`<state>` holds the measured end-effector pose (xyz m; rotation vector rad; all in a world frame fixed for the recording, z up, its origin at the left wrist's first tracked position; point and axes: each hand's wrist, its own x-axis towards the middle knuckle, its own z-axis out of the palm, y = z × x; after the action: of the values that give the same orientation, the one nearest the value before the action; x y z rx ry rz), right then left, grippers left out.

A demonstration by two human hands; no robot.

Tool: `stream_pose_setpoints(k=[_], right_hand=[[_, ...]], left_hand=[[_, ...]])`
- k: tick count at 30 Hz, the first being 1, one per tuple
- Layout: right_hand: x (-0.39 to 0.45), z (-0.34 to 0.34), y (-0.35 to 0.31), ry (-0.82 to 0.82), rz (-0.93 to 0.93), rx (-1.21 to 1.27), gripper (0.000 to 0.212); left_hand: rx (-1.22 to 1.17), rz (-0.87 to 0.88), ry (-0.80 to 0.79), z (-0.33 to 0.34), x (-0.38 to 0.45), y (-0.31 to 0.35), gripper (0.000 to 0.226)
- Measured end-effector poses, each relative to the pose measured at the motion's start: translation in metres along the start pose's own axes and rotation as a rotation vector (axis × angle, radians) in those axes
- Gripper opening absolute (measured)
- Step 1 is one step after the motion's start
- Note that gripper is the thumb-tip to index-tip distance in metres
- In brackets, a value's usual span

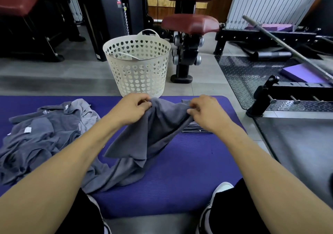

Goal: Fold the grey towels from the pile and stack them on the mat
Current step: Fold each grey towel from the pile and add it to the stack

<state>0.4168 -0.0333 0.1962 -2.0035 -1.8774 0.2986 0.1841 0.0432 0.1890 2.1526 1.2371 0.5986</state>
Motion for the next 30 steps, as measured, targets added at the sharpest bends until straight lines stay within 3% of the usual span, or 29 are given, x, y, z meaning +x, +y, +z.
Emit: stream_pose_setpoints(k=[4, 9, 13, 16, 20, 30], right_hand=[[-0.009, -0.001, -0.016, -0.012, -0.040, 0.422, 0.012], [-0.014, 0.002, -0.031, -0.038, -0.017, 0.810, 0.007], [-0.015, 0.007, -0.033, -0.015, -0.103, 0.748, 0.012], [-0.011, 0.008, -0.035, 0.056, -0.076, 0.700, 0.002], [-0.006, 0.008, -0.036, 0.123, -0.022, 0.745, 0.010], [-0.005, 0.009, -0.034, -0.006, -0.110, 0.725, 0.014]], left_hand=[[-0.243, 0.034, -0.083, -0.007, -0.006, 0.011, 0.024], [-0.307, 0.084, -0.059, -0.001, -0.012, 0.025, 0.017], [-0.421, 0.055, -0.072, -0.001, -0.015, 0.028, 0.009], [-0.451, 0.022, -0.084, -0.001, -0.015, 0.026, 0.009], [-0.399, -0.020, -0.058, 0.001, -0.014, 0.019, 0.012], [-0.330, 0.097, -0.141, -0.003, -0.020, 0.021, 0.019]])
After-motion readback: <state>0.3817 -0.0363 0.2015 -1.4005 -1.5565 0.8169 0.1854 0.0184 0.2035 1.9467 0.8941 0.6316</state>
